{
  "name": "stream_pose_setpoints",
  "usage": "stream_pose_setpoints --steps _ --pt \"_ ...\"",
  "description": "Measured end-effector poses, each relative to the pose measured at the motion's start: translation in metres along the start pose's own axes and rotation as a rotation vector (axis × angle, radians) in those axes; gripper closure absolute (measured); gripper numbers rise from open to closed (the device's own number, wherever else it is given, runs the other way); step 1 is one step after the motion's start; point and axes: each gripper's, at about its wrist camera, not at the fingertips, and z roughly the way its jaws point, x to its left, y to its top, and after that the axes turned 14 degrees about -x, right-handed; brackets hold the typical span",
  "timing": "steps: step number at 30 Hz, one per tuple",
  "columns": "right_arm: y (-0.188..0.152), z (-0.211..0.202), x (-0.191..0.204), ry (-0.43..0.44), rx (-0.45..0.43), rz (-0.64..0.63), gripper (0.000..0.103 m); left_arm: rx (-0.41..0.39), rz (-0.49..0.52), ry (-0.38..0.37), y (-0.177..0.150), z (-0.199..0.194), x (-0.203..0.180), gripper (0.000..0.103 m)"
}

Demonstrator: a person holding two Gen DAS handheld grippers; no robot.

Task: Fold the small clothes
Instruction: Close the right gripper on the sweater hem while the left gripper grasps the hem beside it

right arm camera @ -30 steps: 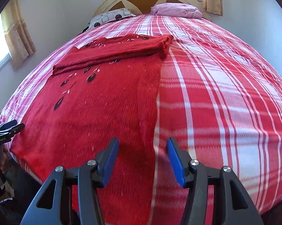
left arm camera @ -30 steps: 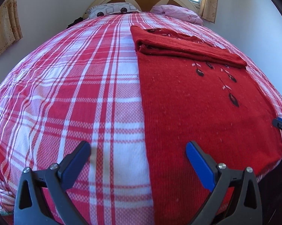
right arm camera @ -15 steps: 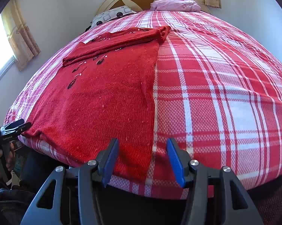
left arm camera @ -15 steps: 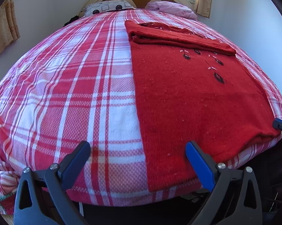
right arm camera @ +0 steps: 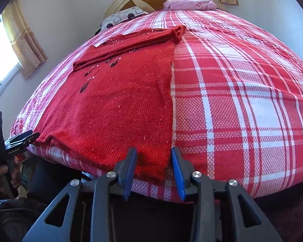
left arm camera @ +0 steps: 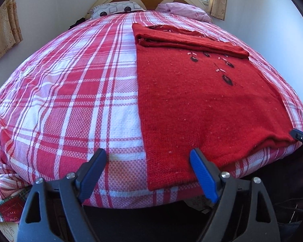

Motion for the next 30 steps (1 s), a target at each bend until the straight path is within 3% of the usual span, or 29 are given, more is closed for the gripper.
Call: stream_pose_setpoints --steps 6,12,18,22,30 --pt "-0.002 -0.001 -0.001 0.008 -0.006 0.006 0.067 -0.007 0.001 0.003 -0.004 -0.004 -0.004 0.017" --pt "-0.003 -0.002 -0.001 0.019 -0.009 0.018 0.08 -0.01 0.016 -0.029 -0.003 -0.008 -0.011 0.037" --pt "-0.003 -0.001 -0.005 0.036 -0.009 0.039 0.08 -0.001 -0.023 -0.064 -0.003 -0.008 -0.005 0.038" --pt "-0.005 -0.001 -0.008 0.049 -0.013 0.055 0.08 0.009 -0.064 -0.1 -0.003 -0.011 0.005 0.046" --pt "-0.005 -0.002 -0.009 0.062 -0.007 0.073 0.08 0.003 -0.094 -0.151 -0.005 -0.013 0.007 0.046"
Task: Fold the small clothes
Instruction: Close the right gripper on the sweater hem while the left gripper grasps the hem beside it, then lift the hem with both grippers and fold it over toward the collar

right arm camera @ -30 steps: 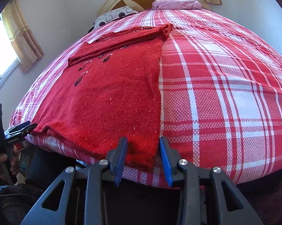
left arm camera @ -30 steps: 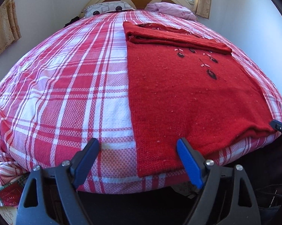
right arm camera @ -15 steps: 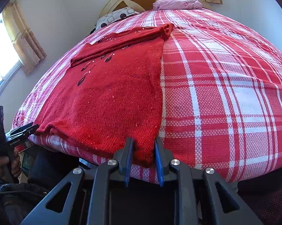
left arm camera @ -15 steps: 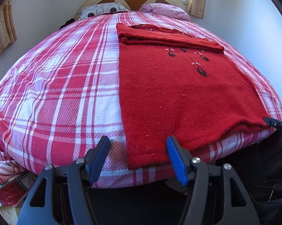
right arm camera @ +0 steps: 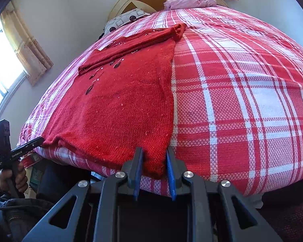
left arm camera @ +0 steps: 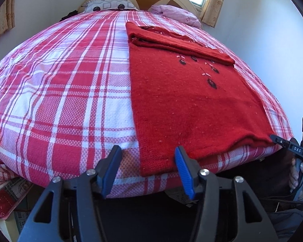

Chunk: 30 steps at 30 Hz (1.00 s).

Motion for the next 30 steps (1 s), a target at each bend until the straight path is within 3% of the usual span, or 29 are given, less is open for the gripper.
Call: stream_pose_setpoints --steps 3,7,11,16,23,30 --pt "0.0 0.0 -0.001 0.006 -0.002 0.011 0.08 0.007 -0.007 -0.027 0.001 0.0 -0.003 0.048" --pt "0.0 0.0 -0.002 0.01 -0.003 0.018 0.081 0.006 0.021 -0.042 0.001 0.003 -0.008 0.069" --pt "0.0 -0.001 -0.007 0.027 -0.004 0.059 0.091 0.011 -0.005 -0.075 0.004 0.005 0.001 0.088" --pt "0.001 -0.002 -0.007 0.055 -0.01 0.087 0.094 0.022 -0.119 -0.151 0.008 0.006 0.018 0.093" --pt "0.016 -0.025 0.0 0.164 -0.127 0.115 0.095 -0.041 -0.129 -0.191 0.02 -0.006 0.016 0.094" --pt "0.04 -0.03 0.002 0.21 -0.203 0.133 0.095 -0.102 -0.177 -0.233 0.05 -0.014 0.023 0.094"
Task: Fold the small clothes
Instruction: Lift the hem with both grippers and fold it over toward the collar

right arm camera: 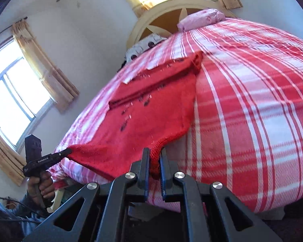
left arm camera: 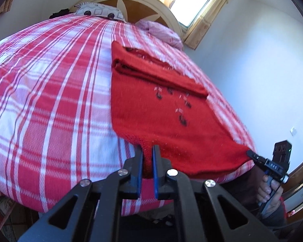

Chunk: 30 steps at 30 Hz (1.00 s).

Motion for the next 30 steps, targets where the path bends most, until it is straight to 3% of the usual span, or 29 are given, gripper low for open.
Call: stream_pose_setpoints --steps 10,30 --pt "0.044 0.022 -0.006 0.04 -0.067 0.045 0.095 -0.085 -0.03 -0.042 0.054 0.021 -0.007 0.095" --pt "0.151 0.125 -0.028 0.019 -0.068 0.082 0.096 -0.084 -0.086 -0.03 0.142 0.105 0.001 0.095"
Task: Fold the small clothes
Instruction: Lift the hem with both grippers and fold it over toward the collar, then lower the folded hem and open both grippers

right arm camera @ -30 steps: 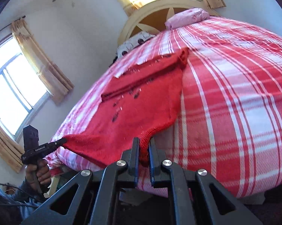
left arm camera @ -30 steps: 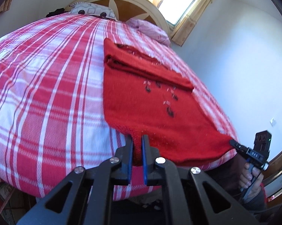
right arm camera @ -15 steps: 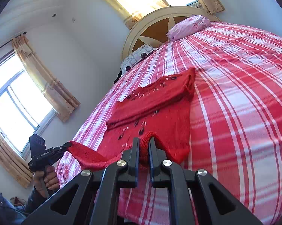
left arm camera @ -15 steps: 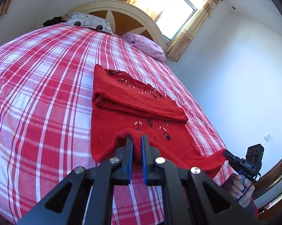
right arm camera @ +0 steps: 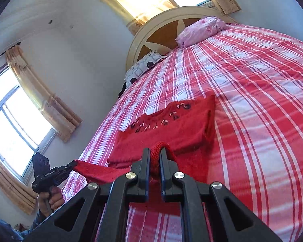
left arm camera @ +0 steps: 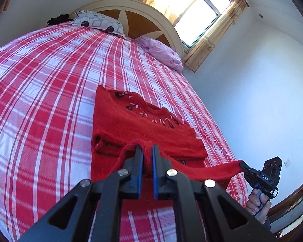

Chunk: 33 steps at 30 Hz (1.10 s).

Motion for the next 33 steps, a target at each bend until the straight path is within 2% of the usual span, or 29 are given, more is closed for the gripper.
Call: stream_pose_setpoints --steps 13,26,33 --pt "0.058 0.091 -0.024 -0.052 0.038 0.002 0.096 0.008 -0.022 0.035 0.052 0.07 0.016 0.095" --pt "0.079 0.169 -0.053 -0.102 0.084 0.022 0.096 0.043 -0.024 0.075 0.075 0.136 0.036 0.095" --pt "0.082 0.212 -0.075 -0.15 0.131 0.039 0.096 0.1 -0.028 0.114 0.072 0.178 0.052 0.095"
